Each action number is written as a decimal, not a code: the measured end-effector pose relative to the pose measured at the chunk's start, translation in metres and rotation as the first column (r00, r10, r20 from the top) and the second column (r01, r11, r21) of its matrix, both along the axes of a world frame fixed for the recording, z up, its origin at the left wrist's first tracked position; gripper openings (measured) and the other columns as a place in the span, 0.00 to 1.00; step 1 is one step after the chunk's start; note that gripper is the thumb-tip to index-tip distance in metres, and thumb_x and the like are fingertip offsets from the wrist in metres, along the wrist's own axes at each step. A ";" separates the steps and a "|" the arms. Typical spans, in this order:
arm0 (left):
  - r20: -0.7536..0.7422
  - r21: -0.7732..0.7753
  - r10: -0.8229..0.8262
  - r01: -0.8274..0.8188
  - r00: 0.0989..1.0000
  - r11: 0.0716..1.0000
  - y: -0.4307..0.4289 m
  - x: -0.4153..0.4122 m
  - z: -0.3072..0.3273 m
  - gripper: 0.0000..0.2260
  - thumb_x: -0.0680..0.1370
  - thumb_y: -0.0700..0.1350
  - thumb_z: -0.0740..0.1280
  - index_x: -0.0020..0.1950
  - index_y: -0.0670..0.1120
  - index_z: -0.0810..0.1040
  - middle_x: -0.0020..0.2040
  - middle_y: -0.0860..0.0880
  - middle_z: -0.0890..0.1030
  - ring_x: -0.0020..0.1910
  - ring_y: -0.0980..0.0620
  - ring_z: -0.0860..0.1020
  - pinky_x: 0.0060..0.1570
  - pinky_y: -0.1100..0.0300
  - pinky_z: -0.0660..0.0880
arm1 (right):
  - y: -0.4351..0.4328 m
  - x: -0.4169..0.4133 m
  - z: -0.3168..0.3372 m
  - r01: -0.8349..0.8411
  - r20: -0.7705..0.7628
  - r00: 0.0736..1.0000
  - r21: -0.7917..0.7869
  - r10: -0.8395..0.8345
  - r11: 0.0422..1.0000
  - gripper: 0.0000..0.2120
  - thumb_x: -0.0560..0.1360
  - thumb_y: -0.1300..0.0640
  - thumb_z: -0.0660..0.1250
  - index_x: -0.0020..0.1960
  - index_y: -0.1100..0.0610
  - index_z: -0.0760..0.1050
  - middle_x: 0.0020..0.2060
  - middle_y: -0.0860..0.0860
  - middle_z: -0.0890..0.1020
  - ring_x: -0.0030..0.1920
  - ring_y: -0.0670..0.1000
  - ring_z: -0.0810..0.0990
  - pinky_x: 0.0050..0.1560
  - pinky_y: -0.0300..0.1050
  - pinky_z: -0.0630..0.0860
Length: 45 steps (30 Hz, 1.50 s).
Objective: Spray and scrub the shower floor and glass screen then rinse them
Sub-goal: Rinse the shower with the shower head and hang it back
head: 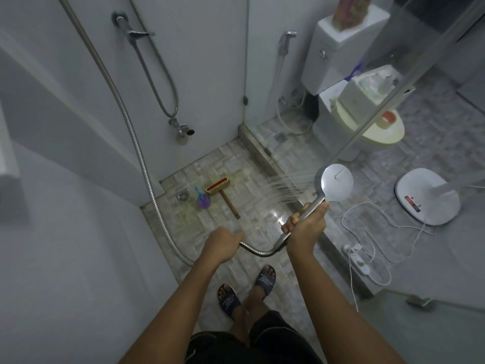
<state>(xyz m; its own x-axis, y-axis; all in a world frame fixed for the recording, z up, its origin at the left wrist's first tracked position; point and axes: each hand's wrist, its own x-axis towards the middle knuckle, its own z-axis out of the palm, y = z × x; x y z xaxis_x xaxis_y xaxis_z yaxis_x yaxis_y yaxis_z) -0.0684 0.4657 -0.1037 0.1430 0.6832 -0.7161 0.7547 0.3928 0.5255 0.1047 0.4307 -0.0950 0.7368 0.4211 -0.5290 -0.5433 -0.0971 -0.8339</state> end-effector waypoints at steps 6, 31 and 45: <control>-0.020 0.014 -0.001 0.002 1.000 1.000 0.008 -0.002 0.007 0.16 0.77 0.50 0.66 0.34 0.42 0.76 0.32 0.47 0.75 0.26 0.52 0.69 0.27 0.61 0.63 | 0.008 -0.002 0.008 -0.012 -0.002 1.000 0.023 0.012 1.000 0.26 0.80 0.33 0.50 0.45 0.57 0.68 0.24 0.53 0.65 0.22 0.50 0.64 0.24 0.39 0.64; -0.074 -0.035 0.215 -0.218 0.974 0.975 0.012 -0.129 0.033 0.16 0.78 0.47 0.66 0.31 0.44 0.72 0.30 0.49 0.74 0.24 0.54 0.67 0.19 0.66 0.58 | 0.054 -0.131 0.018 -0.384 -0.091 0.920 -0.015 0.381 0.923 0.27 0.81 0.34 0.51 0.44 0.58 0.68 0.24 0.53 0.66 0.22 0.50 0.64 0.25 0.40 0.64; -0.075 -0.004 0.270 -0.271 0.960 0.963 0.023 -0.161 0.040 0.18 0.79 0.47 0.66 0.29 0.46 0.71 0.29 0.50 0.73 0.25 0.55 0.68 0.24 0.63 0.60 | 0.082 -0.167 0.024 -0.490 -0.056 0.870 0.028 0.491 0.871 0.28 0.79 0.32 0.51 0.42 0.58 0.67 0.25 0.54 0.65 0.23 0.50 0.63 0.25 0.40 0.64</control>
<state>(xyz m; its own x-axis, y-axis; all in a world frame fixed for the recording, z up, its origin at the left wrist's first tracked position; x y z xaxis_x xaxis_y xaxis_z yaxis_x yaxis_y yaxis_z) -0.2292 0.4890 -0.0638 -0.0985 0.6794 -0.7272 0.6554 0.5941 0.4663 -0.0619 0.5128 -0.0708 0.4016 0.7268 -0.5572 -0.4766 -0.3537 -0.8048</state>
